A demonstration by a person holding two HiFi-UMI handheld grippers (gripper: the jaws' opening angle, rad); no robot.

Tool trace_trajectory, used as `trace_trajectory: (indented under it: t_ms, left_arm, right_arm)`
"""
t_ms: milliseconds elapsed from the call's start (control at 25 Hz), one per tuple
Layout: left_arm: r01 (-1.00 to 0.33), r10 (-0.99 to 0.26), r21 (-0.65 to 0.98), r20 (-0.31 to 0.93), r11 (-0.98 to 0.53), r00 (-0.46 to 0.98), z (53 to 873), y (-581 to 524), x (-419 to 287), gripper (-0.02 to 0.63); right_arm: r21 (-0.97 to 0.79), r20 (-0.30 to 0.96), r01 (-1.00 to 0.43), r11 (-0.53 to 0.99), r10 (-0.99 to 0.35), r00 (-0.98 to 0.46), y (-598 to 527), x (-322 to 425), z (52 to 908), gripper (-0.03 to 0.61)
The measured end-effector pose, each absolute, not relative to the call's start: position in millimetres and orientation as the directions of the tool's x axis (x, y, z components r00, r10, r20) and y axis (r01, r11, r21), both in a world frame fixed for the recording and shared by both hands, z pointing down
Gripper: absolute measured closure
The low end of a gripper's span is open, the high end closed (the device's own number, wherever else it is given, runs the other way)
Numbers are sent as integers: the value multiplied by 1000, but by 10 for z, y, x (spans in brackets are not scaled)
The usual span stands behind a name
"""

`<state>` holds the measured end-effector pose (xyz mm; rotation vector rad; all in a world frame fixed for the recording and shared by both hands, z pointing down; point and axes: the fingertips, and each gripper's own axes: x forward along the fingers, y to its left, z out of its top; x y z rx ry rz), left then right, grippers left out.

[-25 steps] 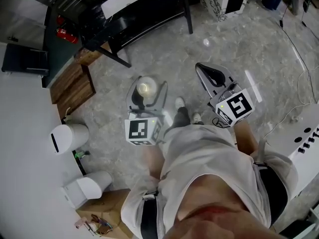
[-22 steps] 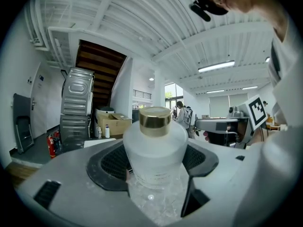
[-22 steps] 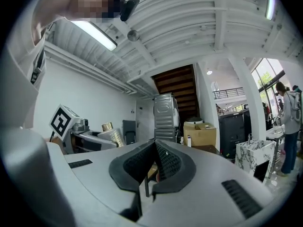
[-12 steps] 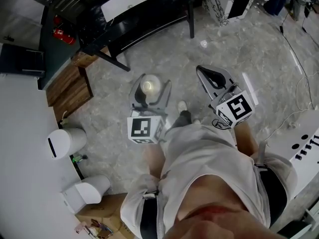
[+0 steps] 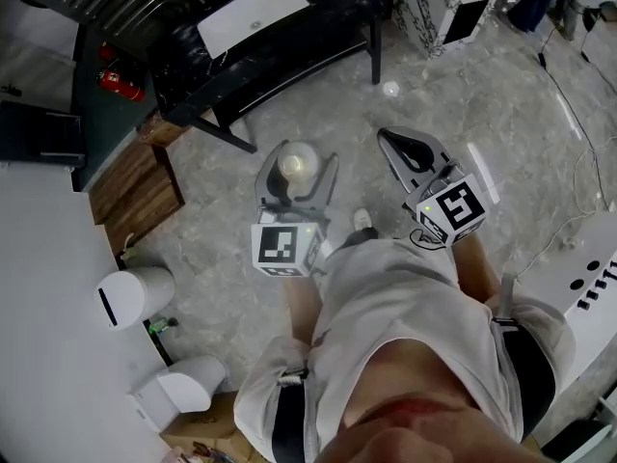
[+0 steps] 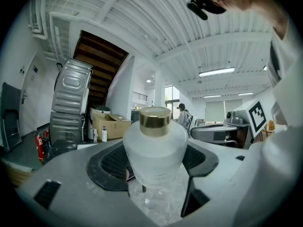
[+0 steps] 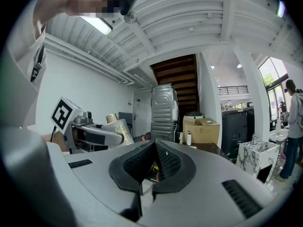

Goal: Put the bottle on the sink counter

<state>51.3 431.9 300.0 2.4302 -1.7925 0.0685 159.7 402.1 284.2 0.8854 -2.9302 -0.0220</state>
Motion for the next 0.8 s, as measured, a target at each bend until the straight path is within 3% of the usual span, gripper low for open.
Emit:
trace_trajectory:
  t_ms: [800]
  left_arm:
    - [-942,-938,112,113,-315,327,3114,3739,92,285]
  right_arm:
    - [28,129,-575,818,-573,-809,3466,1149,2989,581]
